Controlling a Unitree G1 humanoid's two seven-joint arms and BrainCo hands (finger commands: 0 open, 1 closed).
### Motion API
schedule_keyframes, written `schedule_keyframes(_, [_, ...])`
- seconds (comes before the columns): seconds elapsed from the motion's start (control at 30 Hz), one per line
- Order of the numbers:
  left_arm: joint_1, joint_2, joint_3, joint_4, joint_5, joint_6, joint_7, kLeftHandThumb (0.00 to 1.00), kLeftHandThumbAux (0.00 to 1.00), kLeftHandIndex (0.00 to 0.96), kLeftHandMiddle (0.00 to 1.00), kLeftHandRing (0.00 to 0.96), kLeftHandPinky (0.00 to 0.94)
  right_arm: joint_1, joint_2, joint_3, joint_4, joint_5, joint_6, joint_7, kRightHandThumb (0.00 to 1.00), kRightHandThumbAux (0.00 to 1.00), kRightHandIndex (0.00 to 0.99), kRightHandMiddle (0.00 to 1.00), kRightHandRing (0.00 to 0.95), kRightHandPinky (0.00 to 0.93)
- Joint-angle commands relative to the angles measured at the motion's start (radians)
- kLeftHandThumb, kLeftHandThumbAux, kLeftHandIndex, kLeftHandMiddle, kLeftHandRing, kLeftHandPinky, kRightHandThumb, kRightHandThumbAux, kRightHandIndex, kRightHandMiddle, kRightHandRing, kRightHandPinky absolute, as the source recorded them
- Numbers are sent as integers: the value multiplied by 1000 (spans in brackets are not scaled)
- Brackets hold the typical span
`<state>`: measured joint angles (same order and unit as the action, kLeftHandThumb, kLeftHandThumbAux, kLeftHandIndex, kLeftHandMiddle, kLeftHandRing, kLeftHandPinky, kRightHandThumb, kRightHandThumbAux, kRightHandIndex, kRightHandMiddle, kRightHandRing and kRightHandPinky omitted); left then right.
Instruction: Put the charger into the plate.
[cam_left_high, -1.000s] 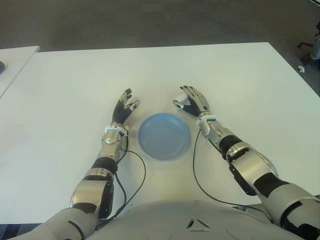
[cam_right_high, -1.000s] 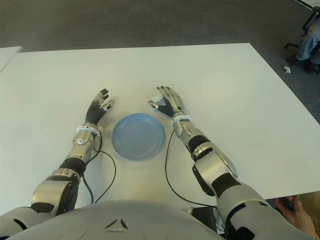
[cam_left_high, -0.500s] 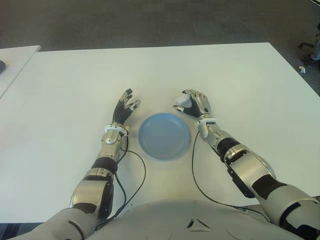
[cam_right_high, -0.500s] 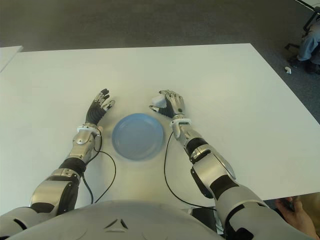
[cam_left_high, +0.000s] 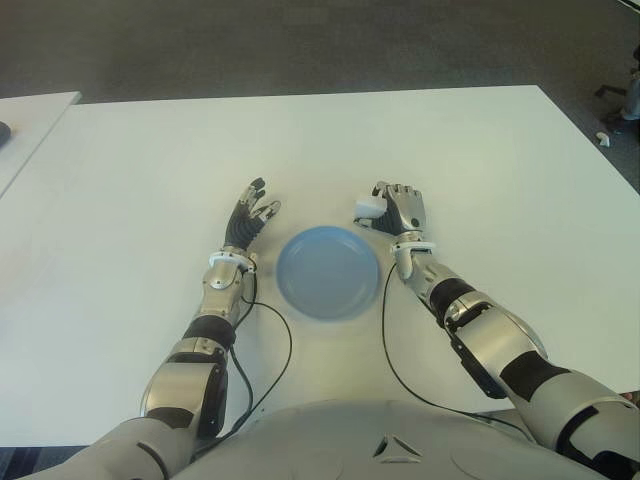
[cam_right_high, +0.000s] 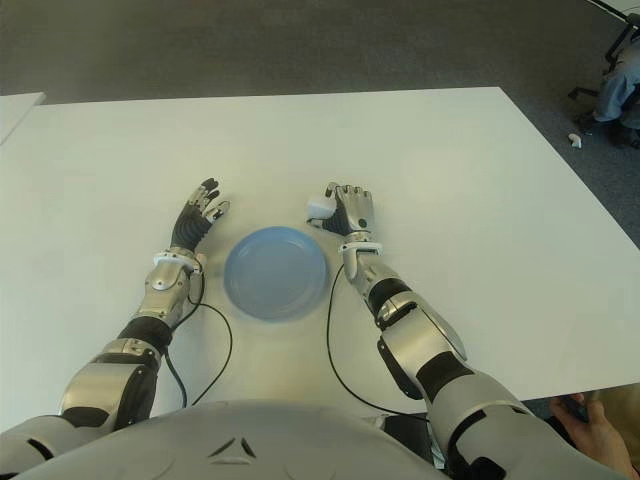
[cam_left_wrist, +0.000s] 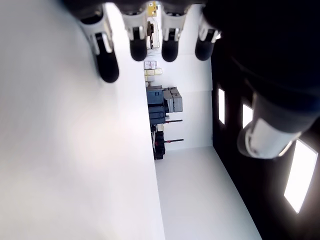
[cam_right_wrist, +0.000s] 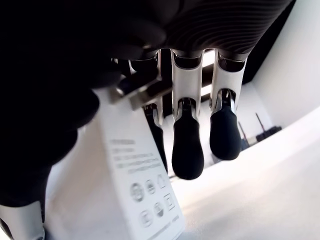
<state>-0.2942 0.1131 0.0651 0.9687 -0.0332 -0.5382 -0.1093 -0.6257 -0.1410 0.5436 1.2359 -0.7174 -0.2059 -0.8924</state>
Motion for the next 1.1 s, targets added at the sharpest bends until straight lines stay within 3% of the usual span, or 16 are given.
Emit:
schedule_keyframes(0.03, [90,-28,-13,66,6,123,-26,13,635,48,20,1,27,67,1,14,38,-10,33,17,749,705,441,858,872,886])
schedule_keyframes(0.6, [84,-29,-11,70,5,133,-21,4,640,58,27,4,21,64,-12,5,33,2,-6,51,749,707,440,881,883,895])
schedule_keyframes(1.1, [84,-31,-7,71,-11,125,-35,6,641,68,38,8,25,45,-24,6,21,-6,-19,14,748,708,440,888,892,893])
